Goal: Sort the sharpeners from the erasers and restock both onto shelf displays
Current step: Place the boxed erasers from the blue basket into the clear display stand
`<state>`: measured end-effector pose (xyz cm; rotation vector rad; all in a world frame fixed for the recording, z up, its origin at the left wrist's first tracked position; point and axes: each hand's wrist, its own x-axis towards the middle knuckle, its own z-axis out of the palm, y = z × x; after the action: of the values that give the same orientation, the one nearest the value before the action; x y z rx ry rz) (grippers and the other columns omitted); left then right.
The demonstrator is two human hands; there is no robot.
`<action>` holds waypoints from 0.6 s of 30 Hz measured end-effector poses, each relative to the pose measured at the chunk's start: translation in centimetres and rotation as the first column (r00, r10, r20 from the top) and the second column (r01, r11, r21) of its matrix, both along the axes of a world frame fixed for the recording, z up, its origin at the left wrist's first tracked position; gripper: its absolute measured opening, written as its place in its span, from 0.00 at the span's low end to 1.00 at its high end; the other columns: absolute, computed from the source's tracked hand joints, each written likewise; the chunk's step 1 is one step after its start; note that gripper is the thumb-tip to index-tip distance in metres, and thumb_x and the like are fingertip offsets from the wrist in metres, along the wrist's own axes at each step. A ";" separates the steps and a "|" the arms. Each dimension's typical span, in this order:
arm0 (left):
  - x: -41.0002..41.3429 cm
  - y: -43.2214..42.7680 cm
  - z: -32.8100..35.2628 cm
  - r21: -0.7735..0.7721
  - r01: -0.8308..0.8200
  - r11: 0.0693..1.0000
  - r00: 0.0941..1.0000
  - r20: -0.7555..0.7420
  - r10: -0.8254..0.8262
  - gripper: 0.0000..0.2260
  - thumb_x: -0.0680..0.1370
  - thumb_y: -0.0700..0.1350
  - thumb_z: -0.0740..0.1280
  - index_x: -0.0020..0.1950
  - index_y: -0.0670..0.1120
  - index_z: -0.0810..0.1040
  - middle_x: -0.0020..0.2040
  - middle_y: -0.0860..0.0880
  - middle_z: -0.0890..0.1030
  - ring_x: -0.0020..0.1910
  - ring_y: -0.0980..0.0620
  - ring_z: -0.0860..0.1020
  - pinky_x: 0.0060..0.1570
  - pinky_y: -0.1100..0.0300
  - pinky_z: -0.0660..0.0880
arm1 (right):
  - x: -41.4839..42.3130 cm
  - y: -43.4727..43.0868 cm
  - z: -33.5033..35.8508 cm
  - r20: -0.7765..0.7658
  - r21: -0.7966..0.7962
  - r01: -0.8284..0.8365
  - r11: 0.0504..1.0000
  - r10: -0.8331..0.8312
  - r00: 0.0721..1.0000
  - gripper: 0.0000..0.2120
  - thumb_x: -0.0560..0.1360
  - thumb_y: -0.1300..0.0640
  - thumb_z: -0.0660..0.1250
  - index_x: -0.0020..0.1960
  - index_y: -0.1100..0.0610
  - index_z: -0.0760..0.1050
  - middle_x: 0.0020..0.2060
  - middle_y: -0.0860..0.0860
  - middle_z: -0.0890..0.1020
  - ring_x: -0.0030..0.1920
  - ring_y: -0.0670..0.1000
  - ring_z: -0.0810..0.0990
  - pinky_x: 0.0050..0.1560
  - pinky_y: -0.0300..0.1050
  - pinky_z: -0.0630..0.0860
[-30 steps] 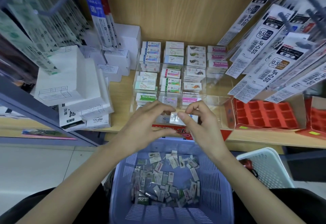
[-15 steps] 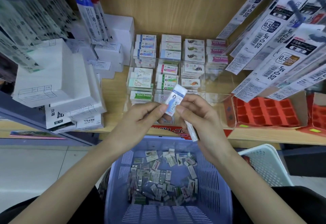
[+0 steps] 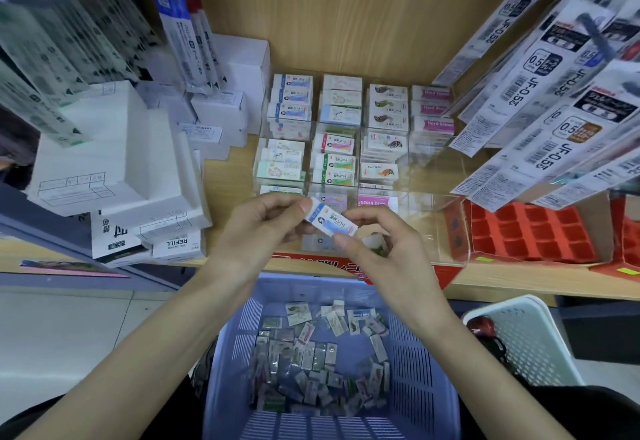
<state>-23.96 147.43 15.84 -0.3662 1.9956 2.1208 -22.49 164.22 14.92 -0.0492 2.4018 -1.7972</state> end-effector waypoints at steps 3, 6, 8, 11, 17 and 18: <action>-0.5 0.3 -0.1 0.010 -0.045 0.999 0.999 0.008 0.045 0.04 0.76 0.41 0.67 0.47 0.44 0.81 0.40 0.48 0.85 0.40 0.53 0.82 0.51 0.58 0.77 | -0.4 0.1 -0.2 -0.288 0.335 0.057 0.941 0.045 0.956 0.13 0.73 0.49 0.69 0.55 0.53 0.79 0.48 0.46 0.77 0.40 0.44 0.75 0.40 0.34 0.71; -0.7 0.5 -0.2 0.006 -0.056 0.998 0.998 0.011 0.056 0.03 0.76 0.41 0.67 0.46 0.45 0.81 0.38 0.50 0.85 0.38 0.55 0.82 0.48 0.62 0.77 | -1.0 0.3 -0.5 -0.402 0.506 0.068 0.860 0.165 0.900 0.20 0.73 0.43 0.62 0.57 0.54 0.78 0.51 0.47 0.75 0.37 0.48 0.79 0.36 0.49 0.78; -0.6 0.6 -0.2 -0.016 -0.041 0.999 0.999 0.011 0.041 0.03 0.76 0.40 0.67 0.46 0.46 0.80 0.38 0.52 0.85 0.38 0.57 0.83 0.45 0.66 0.77 | -1.4 0.7 -0.7 -0.421 0.555 0.060 0.829 0.218 0.880 0.18 0.73 0.45 0.64 0.57 0.54 0.79 0.50 0.48 0.77 0.39 0.52 0.81 0.34 0.52 0.80; -0.8 0.3 -0.2 -0.222 -0.039 0.974 0.995 -0.103 0.016 0.05 0.77 0.42 0.67 0.47 0.51 0.79 0.43 0.57 0.83 0.42 0.60 0.82 0.45 0.69 0.75 | -3.6 1.8 -0.5 -0.387 0.579 0.092 0.810 0.173 0.906 0.16 0.73 0.53 0.70 0.59 0.56 0.79 0.51 0.50 0.79 0.40 0.52 0.81 0.37 0.48 0.79; -1.8 -1.1 0.2 -0.386 -0.150 0.910 0.972 -0.225 0.065 0.06 0.76 0.44 0.67 0.46 0.56 0.76 0.46 0.60 0.80 0.43 0.65 0.78 0.41 0.69 0.70 | -11.7 1.3 0.4 -0.323 0.594 0.121 0.795 0.098 0.941 0.17 0.76 0.54 0.68 0.64 0.56 0.75 0.57 0.52 0.78 0.52 0.51 0.78 0.48 0.40 0.71; -1.9 -1.2 0.1 -0.380 -0.155 0.912 0.973 -0.219 0.074 0.07 0.76 0.43 0.67 0.45 0.56 0.76 0.45 0.60 0.80 0.42 0.65 0.78 0.40 0.70 0.69 | -12.5 0.7 0.5 -0.310 0.617 0.098 0.781 0.127 0.942 0.17 0.76 0.54 0.67 0.64 0.55 0.75 0.56 0.52 0.79 0.53 0.51 0.78 0.47 0.41 0.71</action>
<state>-25.90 146.21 15.97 -0.3512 2.5886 1.8676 -35.02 164.90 15.39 -0.3247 3.1072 -0.9374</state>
